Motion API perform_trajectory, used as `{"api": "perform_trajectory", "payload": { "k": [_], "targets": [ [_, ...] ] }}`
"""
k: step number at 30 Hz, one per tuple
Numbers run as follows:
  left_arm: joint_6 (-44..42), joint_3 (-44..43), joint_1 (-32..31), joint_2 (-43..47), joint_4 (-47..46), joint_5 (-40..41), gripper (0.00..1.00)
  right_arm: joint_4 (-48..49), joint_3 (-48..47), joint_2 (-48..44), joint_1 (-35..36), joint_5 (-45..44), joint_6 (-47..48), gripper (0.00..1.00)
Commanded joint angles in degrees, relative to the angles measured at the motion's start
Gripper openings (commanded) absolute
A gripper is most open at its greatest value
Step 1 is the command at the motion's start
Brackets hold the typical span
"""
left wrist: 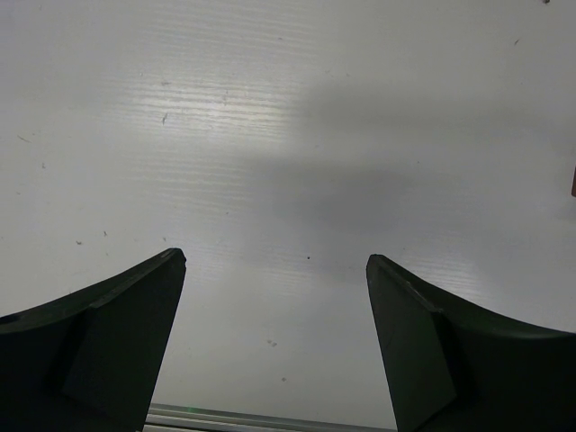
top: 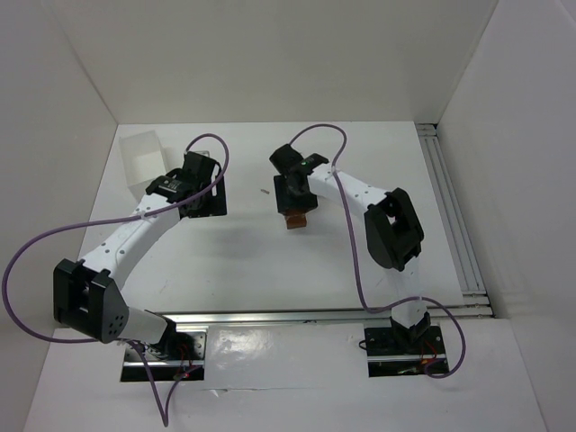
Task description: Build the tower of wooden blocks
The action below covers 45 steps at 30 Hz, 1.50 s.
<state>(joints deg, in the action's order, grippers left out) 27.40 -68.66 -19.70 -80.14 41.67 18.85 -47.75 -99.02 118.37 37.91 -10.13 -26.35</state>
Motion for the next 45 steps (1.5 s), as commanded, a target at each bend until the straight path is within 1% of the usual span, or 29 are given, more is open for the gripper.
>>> {"api": "perform_trajectory", "payload": {
  "k": [1, 8, 14, 38, 45],
  "targets": [
    [0.6, -0.7, -0.2, 1.8, 0.1, 1.1, 0.94, -2.3, -2.3, 0.2, 1.2, -1.2, -1.0, 0.60],
    [0.6, -0.7, -0.2, 1.8, 0.1, 1.1, 0.94, -3.5, -1.7, 0.2, 1.8, -4.7, -2.6, 0.61],
    [0.6, -0.7, -0.2, 1.8, 0.1, 1.1, 0.94, -3.5, -1.1, 0.2, 1.8, -5.2, -3.1, 0.61],
    [0.6, -0.7, -0.2, 1.3, 0.1, 0.6, 0.94, -2.3, 1.6, 1.8, 2.3, -3.6, -2.0, 0.61],
    [0.6, -1.2, -0.2, 0.8, 0.1, 0.6, 0.94, -2.3, 1.6, 2.3, 2.3, -4.1, -1.4, 0.67]
  ]
}}
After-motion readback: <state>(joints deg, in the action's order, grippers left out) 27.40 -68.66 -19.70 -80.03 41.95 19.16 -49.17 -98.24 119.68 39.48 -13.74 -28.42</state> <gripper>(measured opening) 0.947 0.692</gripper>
